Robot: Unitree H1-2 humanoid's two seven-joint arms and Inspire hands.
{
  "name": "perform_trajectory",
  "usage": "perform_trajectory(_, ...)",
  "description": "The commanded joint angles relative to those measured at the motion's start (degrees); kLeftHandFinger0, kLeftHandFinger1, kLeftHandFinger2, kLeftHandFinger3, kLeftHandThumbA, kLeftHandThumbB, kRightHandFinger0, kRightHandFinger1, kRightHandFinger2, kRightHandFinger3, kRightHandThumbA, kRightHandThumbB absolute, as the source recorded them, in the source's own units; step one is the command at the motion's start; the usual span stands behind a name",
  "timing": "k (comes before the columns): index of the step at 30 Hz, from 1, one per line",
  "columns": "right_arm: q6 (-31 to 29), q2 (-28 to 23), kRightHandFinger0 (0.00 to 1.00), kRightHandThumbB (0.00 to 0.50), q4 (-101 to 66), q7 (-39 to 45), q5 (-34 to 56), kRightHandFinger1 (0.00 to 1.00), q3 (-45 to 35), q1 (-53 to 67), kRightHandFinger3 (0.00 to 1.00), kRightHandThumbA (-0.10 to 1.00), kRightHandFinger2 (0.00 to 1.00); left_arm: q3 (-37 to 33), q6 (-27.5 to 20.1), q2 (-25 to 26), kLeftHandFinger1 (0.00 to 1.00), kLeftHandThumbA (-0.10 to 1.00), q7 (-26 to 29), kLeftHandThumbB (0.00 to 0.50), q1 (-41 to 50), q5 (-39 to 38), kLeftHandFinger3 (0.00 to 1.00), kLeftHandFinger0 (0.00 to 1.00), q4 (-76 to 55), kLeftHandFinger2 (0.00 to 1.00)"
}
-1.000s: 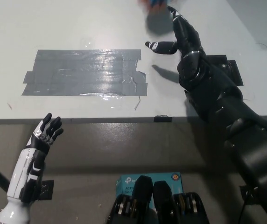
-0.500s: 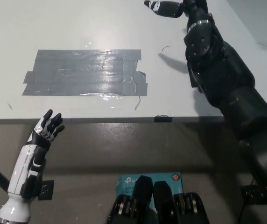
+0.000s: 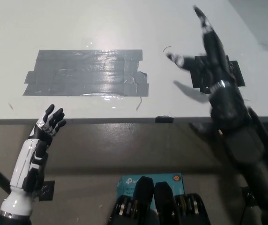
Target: A rubick's cube is kept in the black marked spot on the table and the robot uses its right arm to pick it up and hands it to a person
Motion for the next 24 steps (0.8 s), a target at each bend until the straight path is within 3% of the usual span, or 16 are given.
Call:
perform_trajectory(1, 1.5, -16.0, 1.0, 0.352, -73.5, 7.5, 11.7, 1.0, -14.9, 22.4, 1.0, 0.94, 1.0, 1.1, 2.1, 1.5, 1.0, 0.9, 0.3, 0.106, -8.4, -0.3, 1.0, 0.99, 0.2, 1.0)
perform_trajectory(4, -0.3, -15.6, 1.0, 0.356, -75.4, 5.9, 13.0, 1.0, -15.7, 28.4, 1.0, 0.91, 1.0, 1.4, 2.8, 1.6, 1.0, 0.88, 0.4, 0.117, -8.6, -0.8, 1.0, 0.97, 0.5, 1.0)
perform_trajectory(9, -3.6, -14.6, 1.0, 0.339, -75.8, 4.2, 13.7, 1.0, -15.2, 35.5, 1.0, 0.94, 1.0, 1.3, 3.0, 1.3, 1.0, 0.86, 0.4, 0.088, -8.3, -0.9, 1.0, 0.97, 1.1, 1.0)
perform_trajectory(16, -10.7, -11.5, 1.0, 0.342, -61.5, 4.7, 17.2, 1.0, -12.6, 37.9, 1.0, 0.93, 1.0, 1.6, 3.0, 1.1, 1.0, 0.83, 0.5, 0.106, -6.0, -1.3, 1.0, 0.97, 2.0, 1.0)
perform_trajectory(21, -14.8, -8.9, 1.0, 0.26, -48.1, 7.4, 19.8, 1.0, -11.3, 38.9, 1.0, 0.95, 1.0, 2.2, 3.0, 1.0, 1.0, 0.82, 0.6, 0.102, -4.8, -1.9, 1.0, 1.0, 3.2, 1.0)
perform_trajectory(24, -16.2, -7.8, 1.0, 0.247, -44.8, 8.9, 20.6, 1.0, -10.7, 39.7, 1.0, 0.97, 1.0, 2.4, 2.6, 0.8, 1.0, 0.82, 0.3, 0.098, -4.0, -2.6, 1.0, 1.0, 3.7, 1.0)
